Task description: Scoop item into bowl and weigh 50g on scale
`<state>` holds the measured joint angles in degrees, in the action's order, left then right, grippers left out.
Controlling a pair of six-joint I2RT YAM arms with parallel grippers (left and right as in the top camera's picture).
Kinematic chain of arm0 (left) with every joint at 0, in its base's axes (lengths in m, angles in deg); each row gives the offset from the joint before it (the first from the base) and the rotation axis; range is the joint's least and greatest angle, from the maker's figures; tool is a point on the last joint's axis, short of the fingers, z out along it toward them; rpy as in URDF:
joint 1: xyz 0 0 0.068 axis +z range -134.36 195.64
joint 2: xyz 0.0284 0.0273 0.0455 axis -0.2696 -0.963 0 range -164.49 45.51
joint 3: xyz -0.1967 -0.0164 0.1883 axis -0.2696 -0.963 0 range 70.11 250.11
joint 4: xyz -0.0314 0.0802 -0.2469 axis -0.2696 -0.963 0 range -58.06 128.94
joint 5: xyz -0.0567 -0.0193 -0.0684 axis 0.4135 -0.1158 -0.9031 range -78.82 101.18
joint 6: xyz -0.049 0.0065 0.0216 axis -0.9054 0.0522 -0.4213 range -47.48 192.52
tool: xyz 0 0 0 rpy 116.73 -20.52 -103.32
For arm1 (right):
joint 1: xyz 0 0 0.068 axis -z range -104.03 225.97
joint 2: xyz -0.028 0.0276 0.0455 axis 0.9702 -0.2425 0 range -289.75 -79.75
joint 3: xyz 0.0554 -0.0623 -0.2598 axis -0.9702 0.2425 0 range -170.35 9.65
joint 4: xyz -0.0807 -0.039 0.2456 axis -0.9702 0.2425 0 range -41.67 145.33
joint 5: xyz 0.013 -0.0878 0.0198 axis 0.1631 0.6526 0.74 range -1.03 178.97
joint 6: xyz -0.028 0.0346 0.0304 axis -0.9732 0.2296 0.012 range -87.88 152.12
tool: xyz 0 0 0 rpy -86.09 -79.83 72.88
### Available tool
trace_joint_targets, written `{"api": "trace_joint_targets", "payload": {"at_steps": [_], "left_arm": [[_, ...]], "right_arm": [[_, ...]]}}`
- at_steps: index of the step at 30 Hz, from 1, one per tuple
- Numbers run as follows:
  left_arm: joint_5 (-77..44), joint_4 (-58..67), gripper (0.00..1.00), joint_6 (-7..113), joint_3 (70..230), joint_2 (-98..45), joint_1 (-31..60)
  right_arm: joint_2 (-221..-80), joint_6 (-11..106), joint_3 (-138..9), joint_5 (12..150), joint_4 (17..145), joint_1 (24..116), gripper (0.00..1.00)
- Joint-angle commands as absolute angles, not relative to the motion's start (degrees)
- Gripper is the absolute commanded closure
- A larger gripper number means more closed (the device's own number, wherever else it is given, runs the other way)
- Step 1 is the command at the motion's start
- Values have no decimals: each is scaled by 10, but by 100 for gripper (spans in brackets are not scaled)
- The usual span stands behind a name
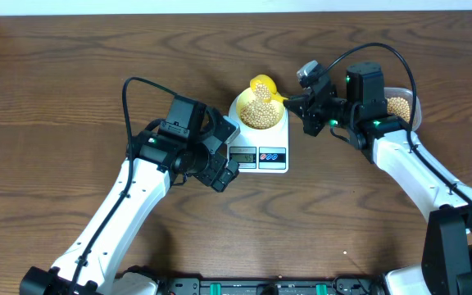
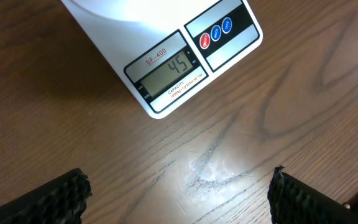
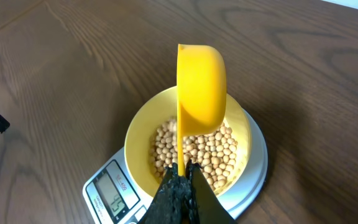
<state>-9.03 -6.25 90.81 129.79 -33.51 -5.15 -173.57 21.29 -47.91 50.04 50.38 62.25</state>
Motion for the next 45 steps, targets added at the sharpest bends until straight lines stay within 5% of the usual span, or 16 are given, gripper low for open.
{"api": "trace_joint_targets", "payload": {"at_steps": [1,14,45], "left_arm": [[-87,-65,6,918,1297,-334,-53],[-87,-65,6,918,1297,-334,-53],[-87,-65,6,918,1297,-334,-53]], "right_arm": [[-1731,211,-483,498,502,617,99],[-1731,327,-483,493,457,618,99],[-1724,389,-483,433,451,654,99]]}}
